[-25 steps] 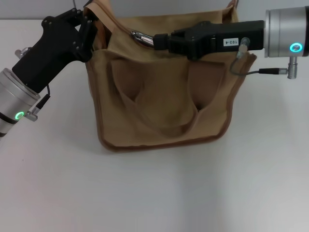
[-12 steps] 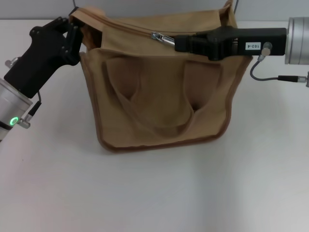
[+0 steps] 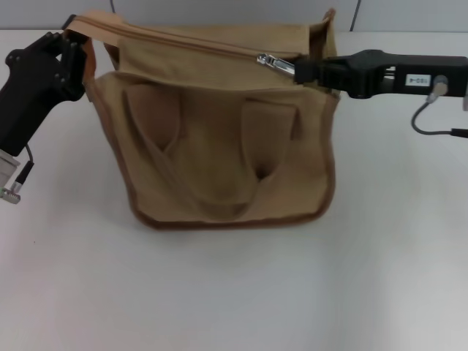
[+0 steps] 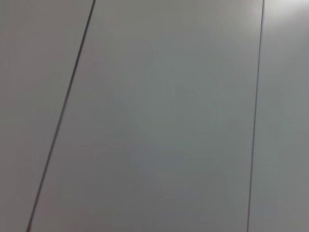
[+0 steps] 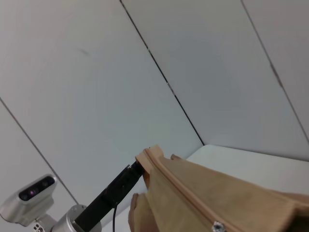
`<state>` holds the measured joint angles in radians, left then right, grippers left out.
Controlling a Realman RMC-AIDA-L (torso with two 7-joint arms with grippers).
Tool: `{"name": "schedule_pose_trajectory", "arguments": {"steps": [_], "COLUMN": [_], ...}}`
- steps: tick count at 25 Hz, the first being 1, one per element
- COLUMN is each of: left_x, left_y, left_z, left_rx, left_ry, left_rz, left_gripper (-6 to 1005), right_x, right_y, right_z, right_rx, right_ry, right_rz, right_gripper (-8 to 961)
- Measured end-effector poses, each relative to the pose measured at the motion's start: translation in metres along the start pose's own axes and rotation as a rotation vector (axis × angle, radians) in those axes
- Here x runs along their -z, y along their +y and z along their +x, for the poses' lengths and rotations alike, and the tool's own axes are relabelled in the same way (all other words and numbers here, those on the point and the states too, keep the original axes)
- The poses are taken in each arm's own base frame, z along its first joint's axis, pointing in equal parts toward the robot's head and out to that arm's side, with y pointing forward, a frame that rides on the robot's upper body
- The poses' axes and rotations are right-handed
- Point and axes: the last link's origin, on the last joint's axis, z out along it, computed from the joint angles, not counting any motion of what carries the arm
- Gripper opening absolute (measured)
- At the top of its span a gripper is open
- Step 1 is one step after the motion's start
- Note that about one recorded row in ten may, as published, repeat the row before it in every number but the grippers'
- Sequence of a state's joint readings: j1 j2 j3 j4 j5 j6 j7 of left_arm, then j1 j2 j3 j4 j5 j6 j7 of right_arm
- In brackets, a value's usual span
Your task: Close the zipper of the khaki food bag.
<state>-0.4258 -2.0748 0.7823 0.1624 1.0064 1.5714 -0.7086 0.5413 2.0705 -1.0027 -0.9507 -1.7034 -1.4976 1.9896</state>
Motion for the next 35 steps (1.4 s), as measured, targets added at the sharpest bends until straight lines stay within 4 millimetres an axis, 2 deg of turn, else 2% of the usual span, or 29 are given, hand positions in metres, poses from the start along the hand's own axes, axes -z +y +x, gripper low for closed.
{"name": "schedule_pose_trajectory", "arguments": {"steps": [11,18,25,26,28,29,34,35], "left_x": [0.005,0.007,0.005,0.004,0.004,0.006,0.016,0.019], "left_y": [-0.005,-0.004,-0.014,-0.019,-0.039,-0.049,-0.059,-0.061], "left_z": [0.000,0.001,0.015,0.019,0.023,0.023,0.030,0.032], "left_rx": [-0.002,-0.009,-0.089,-0.116,-0.180,-0.192,-0.211,-0.205], "left_ry": [0.001,0.007,0.023,0.021,-0.011,-0.029,-0.009,0.000], "left_rz": [0.032,0.030,0.018,0.031,0.119,0.173,0.237,0.250], "left_gripper": [55,55,56,93,168,205,383,418], "right_x": [0.018,0.038,0.051,0.052,0.055,0.055,0.054,0.054], "right_y": [0.001,0.007,0.024,0.025,0.029,0.031,0.032,0.032], "right_z": [0.016,0.027,0.047,0.049,0.054,0.057,0.060,0.060], "right_rx": [-0.030,-0.021,0.051,0.057,0.071,0.073,0.084,0.092], "right_ry": [-0.006,-0.039,-0.047,-0.051,-0.075,-0.086,-0.094,-0.095], "right_rz": [-0.005,-0.047,-0.154,-0.161,-0.182,-0.197,-0.210,-0.211], "right_gripper": [-6,-2,42,53,224,263,456,470]}}
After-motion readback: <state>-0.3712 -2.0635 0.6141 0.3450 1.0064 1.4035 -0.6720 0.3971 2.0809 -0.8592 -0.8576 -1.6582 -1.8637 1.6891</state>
